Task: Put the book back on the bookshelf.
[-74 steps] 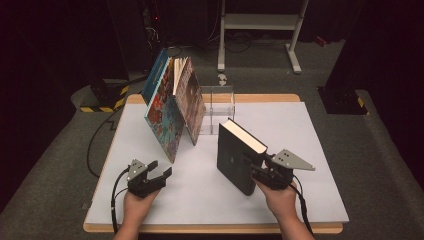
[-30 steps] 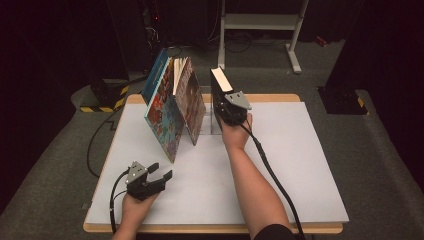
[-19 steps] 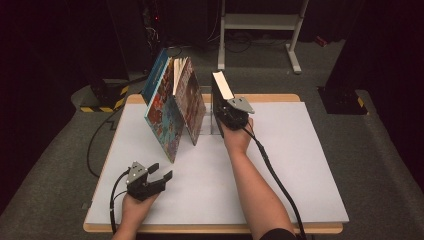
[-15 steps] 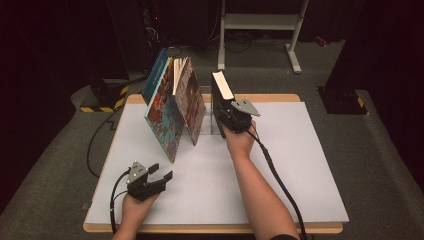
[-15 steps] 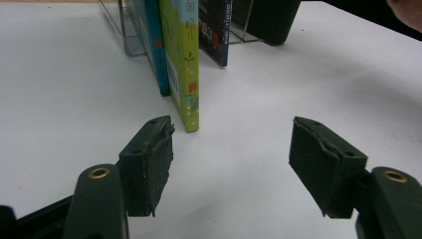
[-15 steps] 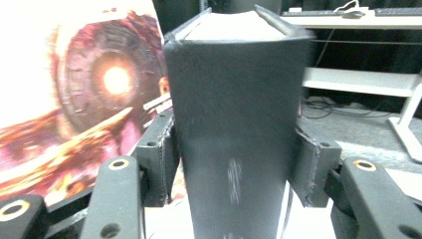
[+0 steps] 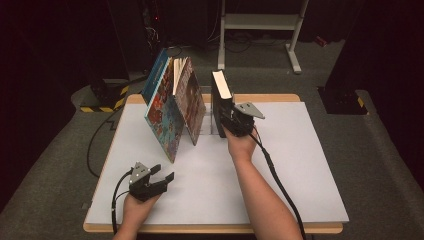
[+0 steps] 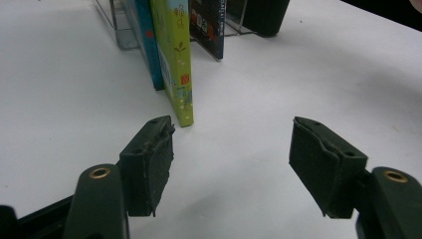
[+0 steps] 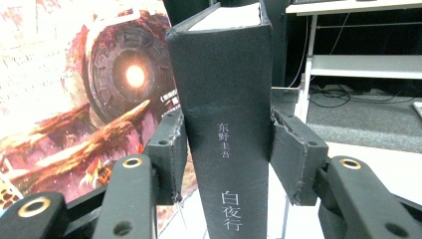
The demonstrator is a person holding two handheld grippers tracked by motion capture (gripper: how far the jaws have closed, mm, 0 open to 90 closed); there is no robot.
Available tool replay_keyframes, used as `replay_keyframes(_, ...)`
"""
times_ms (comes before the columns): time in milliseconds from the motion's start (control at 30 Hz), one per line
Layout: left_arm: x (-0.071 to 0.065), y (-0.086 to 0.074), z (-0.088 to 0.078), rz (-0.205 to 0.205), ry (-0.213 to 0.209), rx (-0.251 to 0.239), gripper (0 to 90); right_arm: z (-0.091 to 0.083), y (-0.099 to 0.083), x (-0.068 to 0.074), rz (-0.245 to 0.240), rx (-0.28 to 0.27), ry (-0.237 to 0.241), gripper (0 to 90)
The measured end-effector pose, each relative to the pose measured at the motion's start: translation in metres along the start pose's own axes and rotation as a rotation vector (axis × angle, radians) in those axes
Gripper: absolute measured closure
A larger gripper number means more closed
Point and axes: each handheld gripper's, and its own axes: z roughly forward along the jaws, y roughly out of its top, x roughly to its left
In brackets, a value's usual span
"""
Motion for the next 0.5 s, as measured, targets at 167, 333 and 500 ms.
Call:
replay_keyframes(167, -0.001, 0.0, 0.0, 0.006, -0.005, 0.006, 33.7, 0.009, 0.004, 0.008, 0.011, 0.021, 0.003, 48.7)
replay_keyframes(333, -0.002, -0.001, 0.002, 0.011, -0.01, 0.012, 33.7, 0.018, 0.007, 0.016, 0.0, 0.032, -0.001, 47.9)
replay_keyframes(500, -0.002, -0.001, 0.003, 0.014, -0.011, 0.014, 33.7, 0.023, 0.008, 0.02, -0.008, 0.032, 0.005, 46.7)
